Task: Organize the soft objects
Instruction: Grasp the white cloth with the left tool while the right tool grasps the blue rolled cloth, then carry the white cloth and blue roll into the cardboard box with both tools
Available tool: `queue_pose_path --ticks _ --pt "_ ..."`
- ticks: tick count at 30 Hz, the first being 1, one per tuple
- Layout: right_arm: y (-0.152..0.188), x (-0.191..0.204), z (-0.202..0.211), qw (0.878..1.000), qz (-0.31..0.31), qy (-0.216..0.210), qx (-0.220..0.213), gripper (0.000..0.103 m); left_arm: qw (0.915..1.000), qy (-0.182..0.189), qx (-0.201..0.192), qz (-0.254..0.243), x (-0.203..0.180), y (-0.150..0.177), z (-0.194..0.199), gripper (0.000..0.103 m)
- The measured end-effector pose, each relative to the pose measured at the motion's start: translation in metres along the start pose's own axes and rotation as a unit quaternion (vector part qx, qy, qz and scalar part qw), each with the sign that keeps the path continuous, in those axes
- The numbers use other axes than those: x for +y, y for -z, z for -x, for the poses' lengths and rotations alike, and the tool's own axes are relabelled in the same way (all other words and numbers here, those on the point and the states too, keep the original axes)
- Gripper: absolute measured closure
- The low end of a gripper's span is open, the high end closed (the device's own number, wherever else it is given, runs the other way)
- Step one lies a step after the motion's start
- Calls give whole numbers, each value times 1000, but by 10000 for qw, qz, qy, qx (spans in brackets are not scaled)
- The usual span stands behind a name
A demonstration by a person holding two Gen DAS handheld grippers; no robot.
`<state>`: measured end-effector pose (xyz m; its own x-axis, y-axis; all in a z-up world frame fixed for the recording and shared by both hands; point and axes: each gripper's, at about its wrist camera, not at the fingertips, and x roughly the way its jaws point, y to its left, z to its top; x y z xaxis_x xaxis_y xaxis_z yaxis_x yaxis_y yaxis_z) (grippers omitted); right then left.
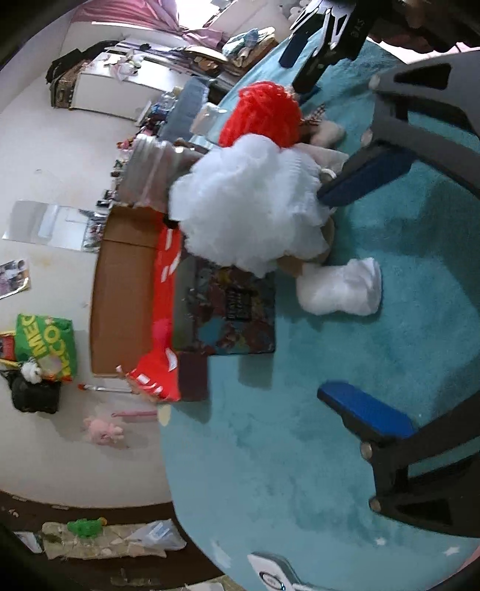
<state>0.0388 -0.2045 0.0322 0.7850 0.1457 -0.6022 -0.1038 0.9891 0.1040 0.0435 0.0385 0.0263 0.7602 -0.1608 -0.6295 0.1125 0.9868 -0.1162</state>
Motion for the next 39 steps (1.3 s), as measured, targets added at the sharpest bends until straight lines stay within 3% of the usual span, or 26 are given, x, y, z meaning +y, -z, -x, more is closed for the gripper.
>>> queue_pose_path --ticks 2,3,4,5,6,7,12,31,39 --pt "3 3 -3 9999 117 12 39 30 9998 108 168 -50 -1 1 -5 36" --pt "4 4 -5 9999 153 -23 62 42 9996 157 218 -61 -2 2 -7 39" --pt "5 4 -6 9998 158 -92 83 49 9997 120 187 -87 -3 2 -5 49" --pt "7 5 -8 9997 161 -153 113 64 9997 146 148 -134 -4 2 -4 71" --pt "8 6 -9 9995 180 -229 135 79 9995 218 179 -158 -4 3 -4 80" --pt "9 7 -10 9994 189 -259 146 79 9993 242 217 -163 -4 4 -4 82" --pt "10 9 -3 9994 230 -255 -36 80 9993 305 206 -83 0 1 -2 85" --pt "2 -19 0 10000 38 -61 -19 80 9999 -26 164 27 31 -16 6 85" --pt "-13 -34 -9 9995 -143 -266 93 80 9994 -43 296 152 49 -31 -3 85"
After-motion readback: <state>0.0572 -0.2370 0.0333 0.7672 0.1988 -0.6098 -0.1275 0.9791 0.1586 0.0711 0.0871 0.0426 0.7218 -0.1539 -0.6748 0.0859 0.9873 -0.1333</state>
